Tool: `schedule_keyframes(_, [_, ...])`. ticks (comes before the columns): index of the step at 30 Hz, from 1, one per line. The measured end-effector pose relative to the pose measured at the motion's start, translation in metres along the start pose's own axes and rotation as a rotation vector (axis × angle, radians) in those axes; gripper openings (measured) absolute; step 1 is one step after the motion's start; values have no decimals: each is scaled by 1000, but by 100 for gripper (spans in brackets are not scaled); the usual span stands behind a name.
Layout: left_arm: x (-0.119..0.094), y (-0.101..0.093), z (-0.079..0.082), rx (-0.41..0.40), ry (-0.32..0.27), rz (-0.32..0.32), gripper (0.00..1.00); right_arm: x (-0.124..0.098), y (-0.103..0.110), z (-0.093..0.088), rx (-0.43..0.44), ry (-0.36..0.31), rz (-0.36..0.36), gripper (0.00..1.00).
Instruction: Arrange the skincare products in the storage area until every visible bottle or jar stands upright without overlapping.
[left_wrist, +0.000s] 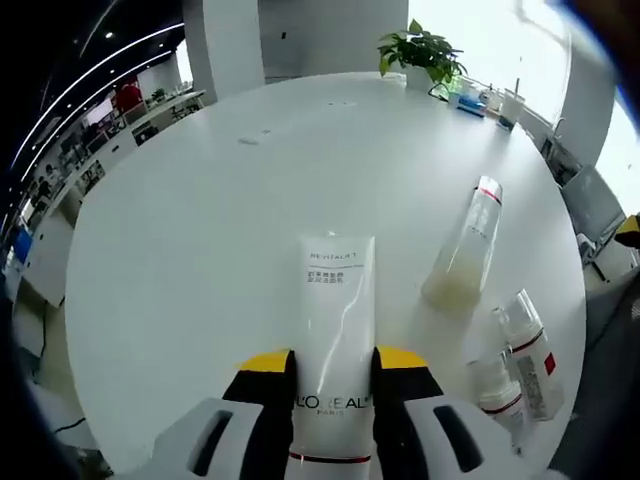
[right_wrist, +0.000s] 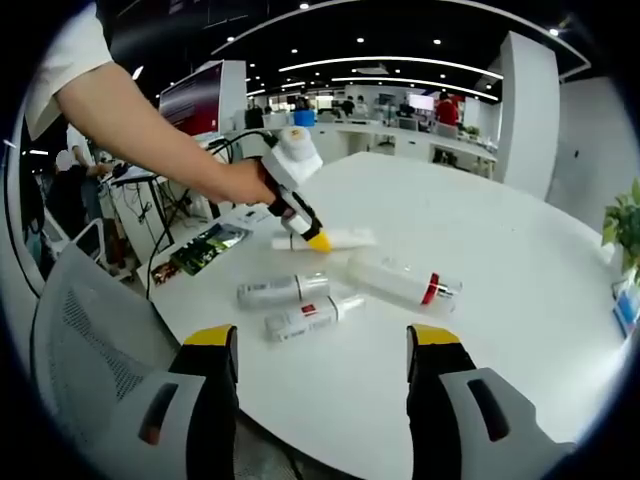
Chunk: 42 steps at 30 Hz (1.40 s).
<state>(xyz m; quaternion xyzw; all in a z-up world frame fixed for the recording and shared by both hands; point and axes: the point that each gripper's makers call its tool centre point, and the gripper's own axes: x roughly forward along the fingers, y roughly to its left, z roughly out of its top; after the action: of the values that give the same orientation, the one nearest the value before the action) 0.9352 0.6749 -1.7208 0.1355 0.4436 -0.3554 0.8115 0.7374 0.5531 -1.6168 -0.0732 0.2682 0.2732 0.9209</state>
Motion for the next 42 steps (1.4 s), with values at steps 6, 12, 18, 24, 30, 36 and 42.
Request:
schedule_keyframes(6, [-12, 0, 13, -81, -61, -9, 29, 0, 1, 1, -2, -5, 6, 64])
schedule_keyframes(12, [-38, -11, 32, -187, -187, -34, 29, -2, 0, 4, 8, -15, 5, 63])
schedule_keyframes(18, [-76, -40, 32, -189, -287, -47, 29, -3, 2, 8, 21, -36, 14, 61])
schedule_keyframes(24, [-112, -72, 17, -217, -364, -52, 29, -7, -1, 13, 21, -68, 3, 60])
schedule_keyframes(30, [-138, -95, 3, -268, -417, -60, 30, -9, 1, 17, 17, -90, 7, 59])
schedule_keyframes(36, [-163, -117, -11, -352, -490, -66, 30, -15, -9, 25, 44, -136, -27, 58])
schedule_keyframes(42, [-179, -136, -30, -304, -530, -30, 30, -17, -1, 27, 41, -150, 9, 55])
